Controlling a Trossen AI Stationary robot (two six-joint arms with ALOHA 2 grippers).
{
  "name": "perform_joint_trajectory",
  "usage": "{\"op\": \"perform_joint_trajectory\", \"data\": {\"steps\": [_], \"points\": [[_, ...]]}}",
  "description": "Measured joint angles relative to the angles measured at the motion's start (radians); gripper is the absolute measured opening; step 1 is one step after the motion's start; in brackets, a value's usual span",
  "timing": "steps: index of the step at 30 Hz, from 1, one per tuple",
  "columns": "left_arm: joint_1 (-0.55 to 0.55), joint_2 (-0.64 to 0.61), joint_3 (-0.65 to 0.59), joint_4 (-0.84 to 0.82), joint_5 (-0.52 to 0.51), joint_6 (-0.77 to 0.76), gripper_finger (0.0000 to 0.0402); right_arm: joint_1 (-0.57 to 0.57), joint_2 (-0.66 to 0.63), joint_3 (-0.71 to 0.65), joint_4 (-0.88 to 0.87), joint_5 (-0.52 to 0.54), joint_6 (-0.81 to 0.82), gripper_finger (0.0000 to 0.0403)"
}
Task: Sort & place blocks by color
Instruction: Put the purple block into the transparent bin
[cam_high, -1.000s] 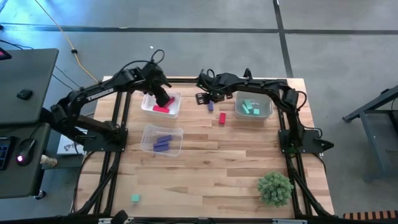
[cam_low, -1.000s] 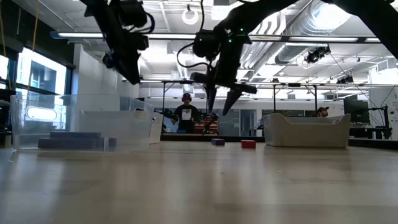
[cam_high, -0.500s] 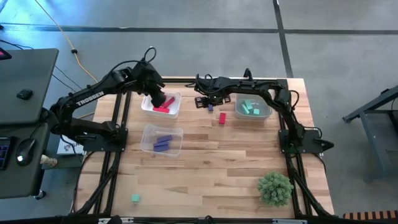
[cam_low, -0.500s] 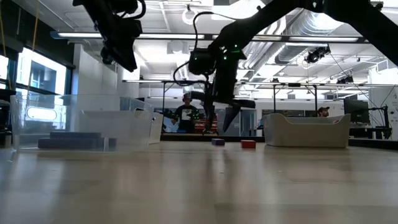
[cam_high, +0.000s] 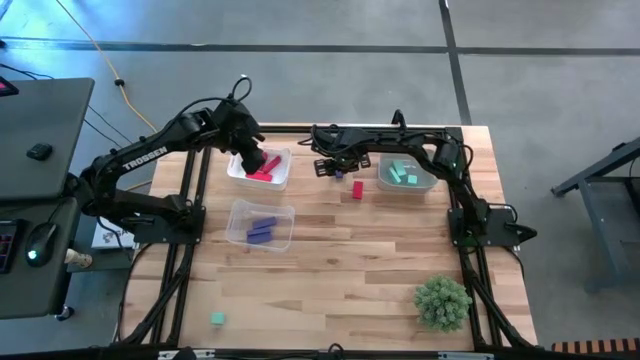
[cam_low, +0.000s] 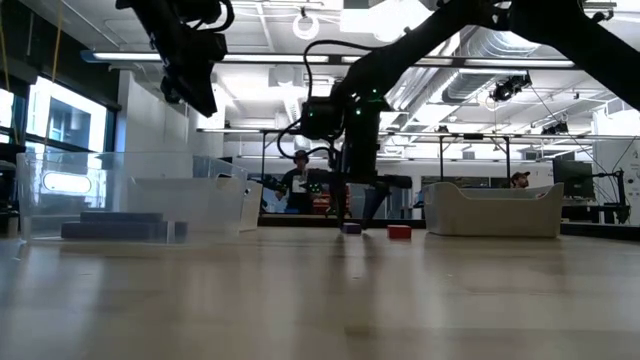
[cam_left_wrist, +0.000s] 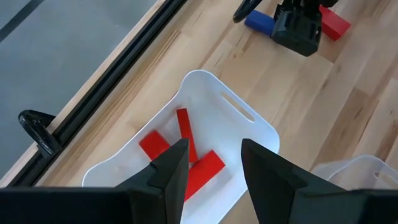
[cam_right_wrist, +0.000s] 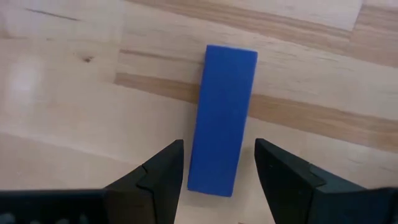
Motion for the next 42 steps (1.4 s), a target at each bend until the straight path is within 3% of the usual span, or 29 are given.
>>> {"op": "perform_joint_trajectory", "data": {"steps": [9, 18, 29, 36, 42], "points": [[0.000, 0.000, 0.000, 0.000, 0.000, 0.014, 0.0138, -0.007, 0.011, 0.000, 0.012, -0.015, -0.001, 0.0164], [0.000, 0.001, 0.000, 0.000, 0.000, 0.014, 0.0138, -0.007, 0.010, 0.000, 0.008, -0.015, -0.008, 0.0079], [0.000, 0.001, 0.000, -0.043, 0.000, 0.003, 0.0138, 0.042, 0.007, 0.021, -0.013, -0.057, -0.091, 0.0078], [0.000, 0.001, 0.000, -0.056, 0.009, -0.013, 0.0138, 0.122, 0.005, 0.134, -0.021, -0.039, -0.164, 0.0078], [0.000, 0.001, 0.000, -0.082, 0.104, -0.063, 0.0138, 0.185, 0.002, 0.267, -0.084, 0.025, -0.299, 0.0078]]}}
